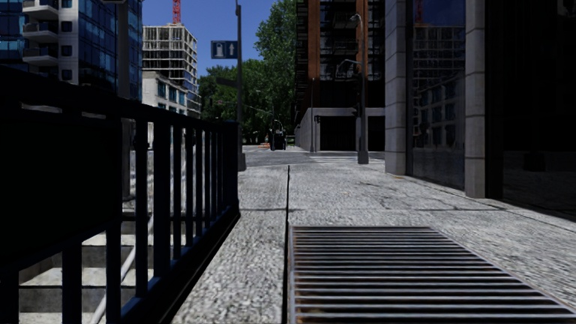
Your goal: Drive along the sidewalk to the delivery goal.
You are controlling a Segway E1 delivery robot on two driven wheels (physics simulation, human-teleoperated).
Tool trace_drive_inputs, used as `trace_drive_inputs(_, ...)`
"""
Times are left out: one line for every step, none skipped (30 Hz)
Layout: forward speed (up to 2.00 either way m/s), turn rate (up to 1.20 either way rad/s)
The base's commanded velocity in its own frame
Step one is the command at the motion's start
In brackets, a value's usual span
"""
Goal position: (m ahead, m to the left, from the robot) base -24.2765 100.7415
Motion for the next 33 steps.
trace_drive_inputs(2.00, 0.00)
trace_drive_inputs(2.00, 0.00)
trace_drive_inputs(2.00, 0.00)
trace_drive_inputs(2.00, 0.00)
trace_drive_inputs(2.00, 0.00)
trace_drive_inputs(2.00, 0.00)
trace_drive_inputs(2.00, 0.00)
trace_drive_inputs(2.00, 0.00)
trace_drive_inputs(2.00, 0.00)
trace_drive_inputs(2.00, 0.00)
trace_drive_inputs(2.00, 0.00)
trace_drive_inputs(2.00, 0.00)
trace_drive_inputs(2.00, 0.00)
trace_drive_inputs(2.00, 0.00)
trace_drive_inputs(2.00, 0.00)
trace_drive_inputs(2.00, 0.00)
trace_drive_inputs(2.00, 0.00)
trace_drive_inputs(2.00, 0.00)
trace_drive_inputs(2.00, 0.00)
trace_drive_inputs(2.00, 0.00)
trace_drive_inputs(2.00, 0.00)
trace_drive_inputs(2.00, 0.00)
trace_drive_inputs(2.00, 0.00)
trace_drive_inputs(2.00, 0.00)
trace_drive_inputs(2.00, 0.00)
trace_drive_inputs(2.00, 0.00)
trace_drive_inputs(2.00, 0.00)
trace_drive_inputs(2.00, 0.00)
trace_drive_inputs(2.00, 0.00)
trace_drive_inputs(2.00, 0.00)
trace_drive_inputs(2.00, 0.00)
trace_drive_inputs(2.00, 0.00)
trace_drive_inputs(2.00, 0.00)
